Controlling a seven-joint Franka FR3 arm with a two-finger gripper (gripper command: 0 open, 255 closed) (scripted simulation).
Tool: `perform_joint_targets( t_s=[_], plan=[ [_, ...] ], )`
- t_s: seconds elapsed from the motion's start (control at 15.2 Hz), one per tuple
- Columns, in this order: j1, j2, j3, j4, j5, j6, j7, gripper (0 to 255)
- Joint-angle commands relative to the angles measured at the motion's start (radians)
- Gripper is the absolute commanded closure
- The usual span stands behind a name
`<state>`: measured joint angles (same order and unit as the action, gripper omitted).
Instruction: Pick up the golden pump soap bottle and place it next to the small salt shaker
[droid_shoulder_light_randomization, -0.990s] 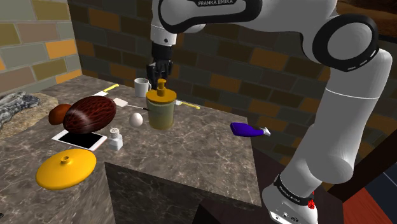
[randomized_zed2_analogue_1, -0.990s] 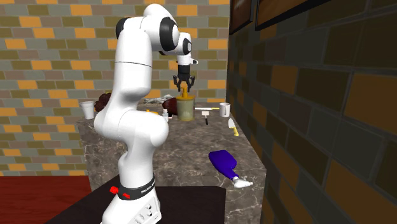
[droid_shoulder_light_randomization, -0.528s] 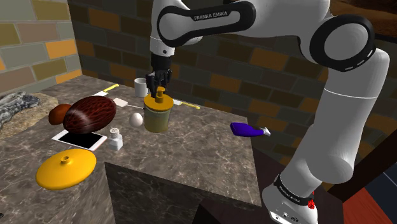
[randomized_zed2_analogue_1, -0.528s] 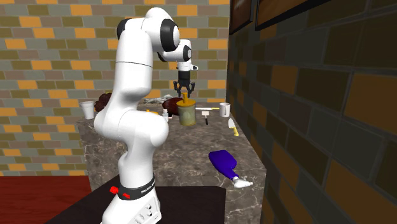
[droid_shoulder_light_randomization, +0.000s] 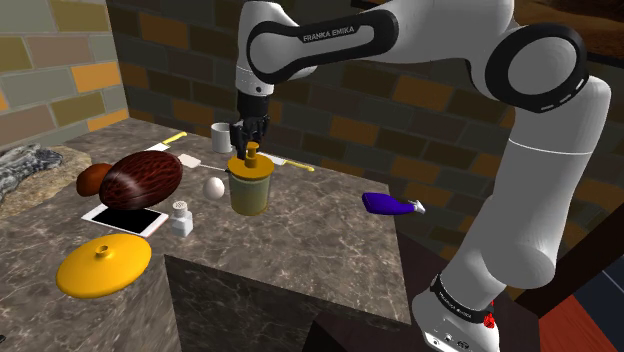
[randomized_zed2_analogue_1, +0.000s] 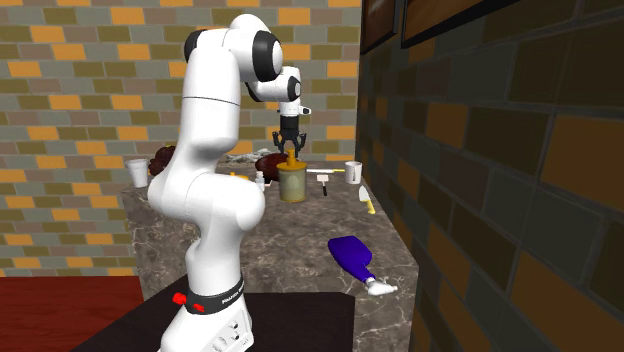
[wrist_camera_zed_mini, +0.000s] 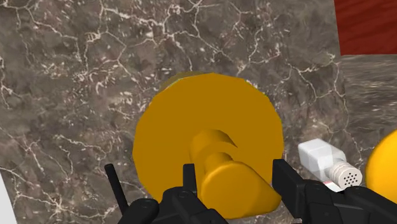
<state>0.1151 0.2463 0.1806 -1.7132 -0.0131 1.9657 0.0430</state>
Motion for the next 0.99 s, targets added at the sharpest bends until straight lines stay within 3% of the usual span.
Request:
perform_joint_targets(
  t_s=[0.0,0.07,0.13,0.46,0.73,0.92],
  plan=[
    [0.0,0.0,0.0,0.0,0.0,0.0,0.0,255],
    [0.0,0.0,0.0,0.0,0.0,0.0,0.0,255],
    [0.0,0.0,0.0,0.001,0.0,0.0,0.0,0],
    [0.0,0.0,0.0,0.0,0.0,0.0,0.0,0],
    [-0.002,-0.021,0.001,0.1,0.004,-0.12,-0.003,0],
    [-0.002,-0.021,0.001,0.1,0.004,-0.12,-0.003,0]
  ],
)
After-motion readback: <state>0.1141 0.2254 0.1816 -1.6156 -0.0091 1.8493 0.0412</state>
